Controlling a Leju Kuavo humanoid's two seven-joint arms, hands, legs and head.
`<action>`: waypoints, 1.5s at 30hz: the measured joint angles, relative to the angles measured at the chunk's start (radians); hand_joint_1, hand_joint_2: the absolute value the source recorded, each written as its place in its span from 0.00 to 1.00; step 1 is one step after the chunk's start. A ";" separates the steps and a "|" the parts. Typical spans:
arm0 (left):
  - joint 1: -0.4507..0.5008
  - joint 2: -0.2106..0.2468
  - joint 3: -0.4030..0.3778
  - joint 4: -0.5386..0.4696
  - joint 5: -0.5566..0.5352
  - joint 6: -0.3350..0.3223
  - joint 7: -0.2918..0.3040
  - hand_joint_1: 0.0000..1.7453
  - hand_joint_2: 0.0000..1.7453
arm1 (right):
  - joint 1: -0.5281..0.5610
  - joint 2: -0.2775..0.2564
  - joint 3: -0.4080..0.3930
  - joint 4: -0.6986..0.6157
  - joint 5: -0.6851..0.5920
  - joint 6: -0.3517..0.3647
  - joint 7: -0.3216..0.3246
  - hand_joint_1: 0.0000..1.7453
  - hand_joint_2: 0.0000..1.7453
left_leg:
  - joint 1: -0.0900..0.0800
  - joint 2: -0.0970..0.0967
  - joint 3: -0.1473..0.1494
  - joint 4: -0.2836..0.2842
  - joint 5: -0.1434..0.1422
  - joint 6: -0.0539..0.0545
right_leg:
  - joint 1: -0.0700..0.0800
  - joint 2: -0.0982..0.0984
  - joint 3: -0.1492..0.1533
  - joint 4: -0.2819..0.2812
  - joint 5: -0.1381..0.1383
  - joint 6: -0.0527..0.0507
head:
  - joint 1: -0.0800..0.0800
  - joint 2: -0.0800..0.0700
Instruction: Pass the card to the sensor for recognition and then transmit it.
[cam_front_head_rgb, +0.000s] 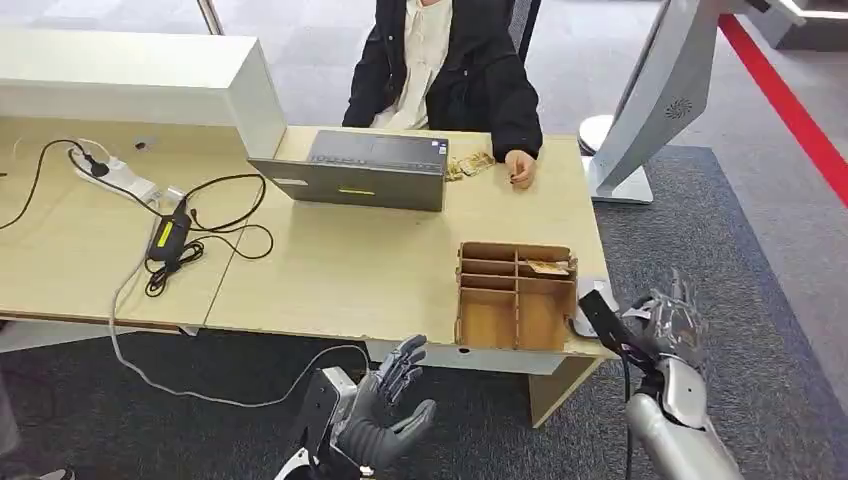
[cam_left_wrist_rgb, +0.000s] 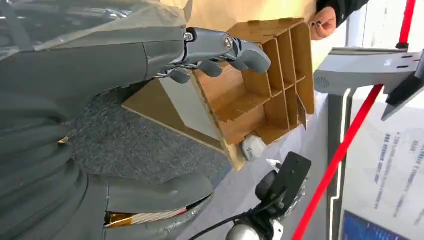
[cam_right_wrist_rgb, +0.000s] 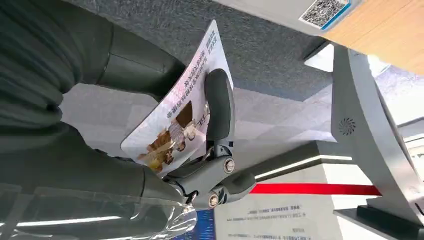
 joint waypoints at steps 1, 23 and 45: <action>0.000 0.000 0.000 0.000 0.000 0.000 0.000 0.00 1.00 | 0.000 0.001 0.002 0.000 0.000 0.000 0.000 1.00 1.00 | 0.000 0.000 0.000 0.000 0.000 0.000 | 0.000 0.000 0.000 0.000 0.000 0.000 | 0.000 0.000; -0.009 0.010 -0.002 0.000 0.003 -0.045 0.000 0.00 1.00 | 0.004 0.011 0.054 0.000 -0.018 0.003 0.023 1.00 1.00 | 0.000 0.000 0.000 0.000 0.000 0.000 | 0.000 0.000 0.000 0.000 0.000 0.000 | 0.000 0.000; -0.008 0.016 -0.002 0.000 0.003 -0.076 0.000 0.00 1.00 | 0.010 0.005 0.090 0.007 -0.004 0.048 0.053 1.00 1.00 | 0.000 0.000 0.001 0.000 0.000 0.000 | 0.000 0.000 0.000 0.000 0.000 0.000 | 0.000 0.000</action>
